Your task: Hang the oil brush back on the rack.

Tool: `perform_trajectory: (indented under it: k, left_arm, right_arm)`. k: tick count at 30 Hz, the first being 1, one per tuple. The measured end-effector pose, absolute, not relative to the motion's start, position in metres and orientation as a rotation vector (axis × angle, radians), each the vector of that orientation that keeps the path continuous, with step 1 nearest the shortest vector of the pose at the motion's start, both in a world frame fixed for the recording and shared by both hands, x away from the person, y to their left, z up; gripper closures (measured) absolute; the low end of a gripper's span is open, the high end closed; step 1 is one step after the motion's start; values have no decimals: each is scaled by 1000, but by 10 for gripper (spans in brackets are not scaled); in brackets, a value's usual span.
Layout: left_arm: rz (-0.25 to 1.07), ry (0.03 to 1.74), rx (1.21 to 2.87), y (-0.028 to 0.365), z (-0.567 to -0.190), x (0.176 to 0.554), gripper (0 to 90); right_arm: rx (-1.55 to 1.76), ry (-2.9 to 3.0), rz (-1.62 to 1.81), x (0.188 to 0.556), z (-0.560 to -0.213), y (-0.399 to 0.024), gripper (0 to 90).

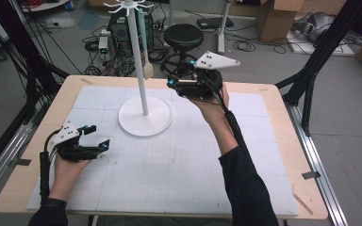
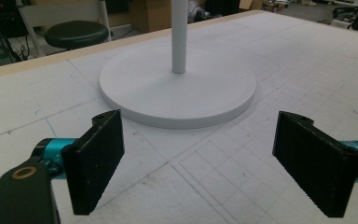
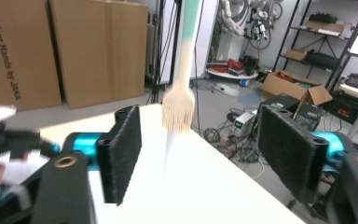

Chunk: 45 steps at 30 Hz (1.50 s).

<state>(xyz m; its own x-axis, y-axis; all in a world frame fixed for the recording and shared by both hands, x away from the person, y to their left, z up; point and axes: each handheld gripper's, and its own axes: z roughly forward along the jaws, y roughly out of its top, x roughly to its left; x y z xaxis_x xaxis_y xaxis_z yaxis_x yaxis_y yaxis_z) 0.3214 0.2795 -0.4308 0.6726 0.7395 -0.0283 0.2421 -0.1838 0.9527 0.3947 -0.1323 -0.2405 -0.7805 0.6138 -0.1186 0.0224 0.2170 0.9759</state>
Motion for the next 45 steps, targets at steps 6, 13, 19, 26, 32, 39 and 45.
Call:
perform_trajectory:
  k: [6,13,19,26,32,39,45]
  left_arm:
    - [544,795,1744,279,-431,322,171]
    - [549,801,1745,280,-432,323,170]
    - [557,817,1745,282,-433,324,170]
    - [562,824,1749,283,-432,324,167]
    - [572,837,1728,286,-431,323,166]
    - [593,847,1727,290,-429,321,158]
    - [605,848,1727,291,-429,321,158]
  right_arm:
    - [644,2039,1574,377,-273,-171,235]
    - [721,2034,1549,358,-309,-214,214]
    - [818,2032,1520,340,-344,-255,192]
    - [887,2023,1509,327,-370,-284,167]
    - [979,2040,1510,320,-392,-302,158]
    - [1033,2027,1485,314,-407,-317,156]
    - [1074,2072,1411,313,-418,-321,161]
